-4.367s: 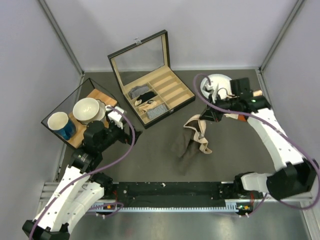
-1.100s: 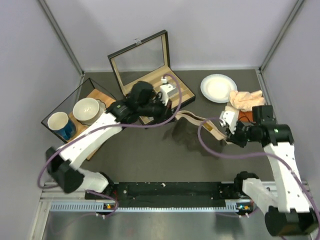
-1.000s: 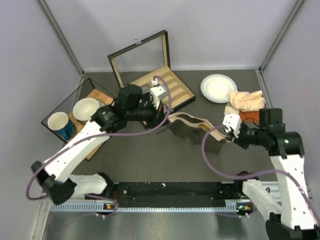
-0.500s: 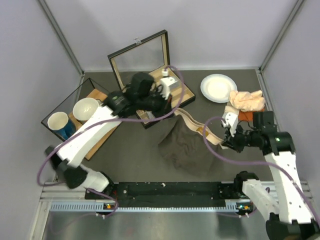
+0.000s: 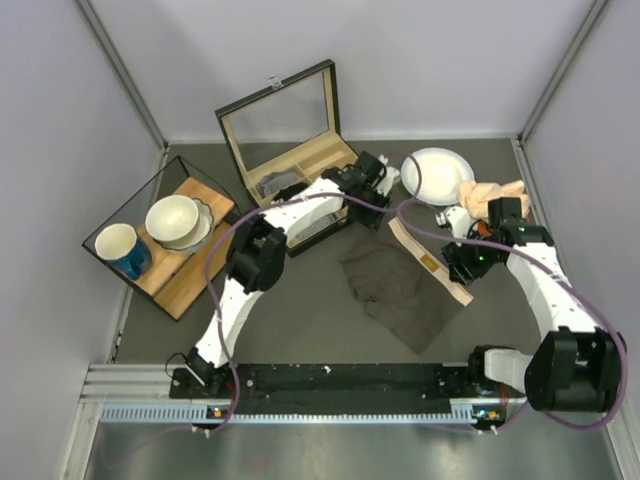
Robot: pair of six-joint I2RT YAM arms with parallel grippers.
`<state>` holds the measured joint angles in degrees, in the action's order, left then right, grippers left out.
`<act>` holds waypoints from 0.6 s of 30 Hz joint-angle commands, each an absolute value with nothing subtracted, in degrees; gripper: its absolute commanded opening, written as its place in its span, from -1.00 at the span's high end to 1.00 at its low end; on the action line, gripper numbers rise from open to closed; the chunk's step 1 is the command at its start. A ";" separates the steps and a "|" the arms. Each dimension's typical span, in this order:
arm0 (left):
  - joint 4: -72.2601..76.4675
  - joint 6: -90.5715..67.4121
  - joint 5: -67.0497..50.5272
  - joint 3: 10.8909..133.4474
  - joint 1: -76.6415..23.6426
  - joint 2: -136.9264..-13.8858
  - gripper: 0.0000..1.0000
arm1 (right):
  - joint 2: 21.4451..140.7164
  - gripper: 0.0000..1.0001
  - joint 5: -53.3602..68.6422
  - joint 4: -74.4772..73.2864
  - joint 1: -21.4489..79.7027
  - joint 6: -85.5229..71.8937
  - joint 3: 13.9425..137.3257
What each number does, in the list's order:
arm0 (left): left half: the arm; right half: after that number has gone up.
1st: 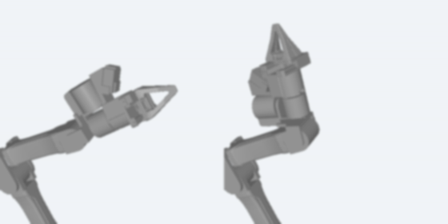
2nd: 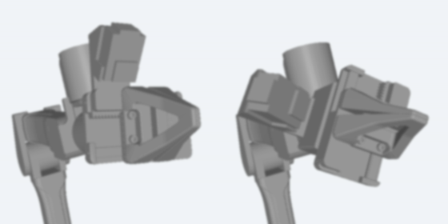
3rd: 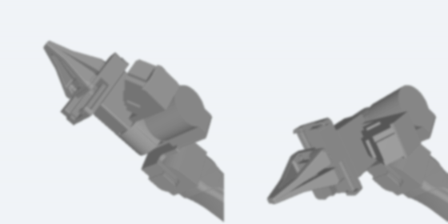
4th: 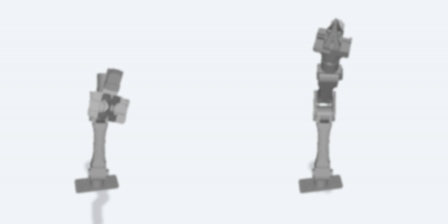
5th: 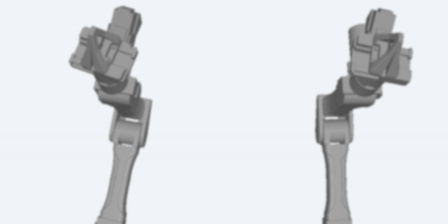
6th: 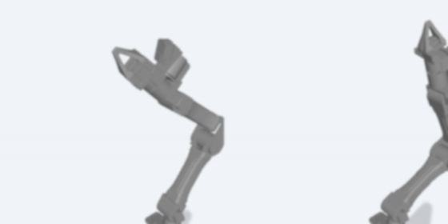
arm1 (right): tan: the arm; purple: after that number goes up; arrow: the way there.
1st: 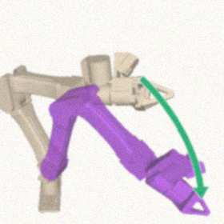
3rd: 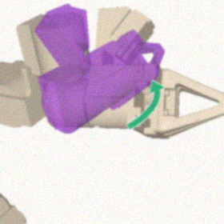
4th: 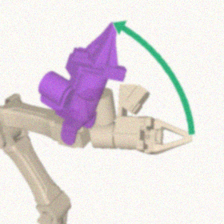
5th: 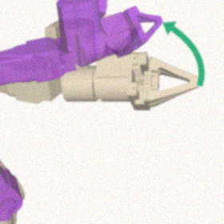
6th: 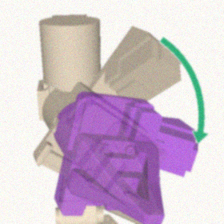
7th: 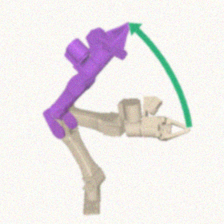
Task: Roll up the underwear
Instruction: Flatten out the underwear at the center of the board.
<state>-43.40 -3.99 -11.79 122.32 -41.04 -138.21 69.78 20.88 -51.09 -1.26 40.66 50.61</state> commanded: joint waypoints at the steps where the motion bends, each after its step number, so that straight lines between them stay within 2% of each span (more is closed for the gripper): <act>1: -33.60 -0.36 -4.57 114.58 -38.50 -118.59 0.00 | 62.24 -0.22 28.87 -50.62 -1.41 47.44 51.60; 7: -33.31 5.01 -5.80 98.19 -33.67 -95.59 -0.16 | 59.50 -0.24 41.73 -58.53 6.14 74.32 45.38; 10: -33.31 5.54 -8.52 88.18 -31.47 -84.96 -0.22 | 61.33 -0.23 39.30 -57.92 13.32 84.70 41.40; 15: -27.26 5.98 -8.62 65.89 -30.41 -69.55 -0.43 | 65.21 0.05 34.73 -56.17 23.27 83.59 39.38; 18: -24.26 6.68 -6.77 56.73 -30.41 -62.59 -0.48 | 66.35 0.11 29.38 -52.04 29.96 81.13 36.75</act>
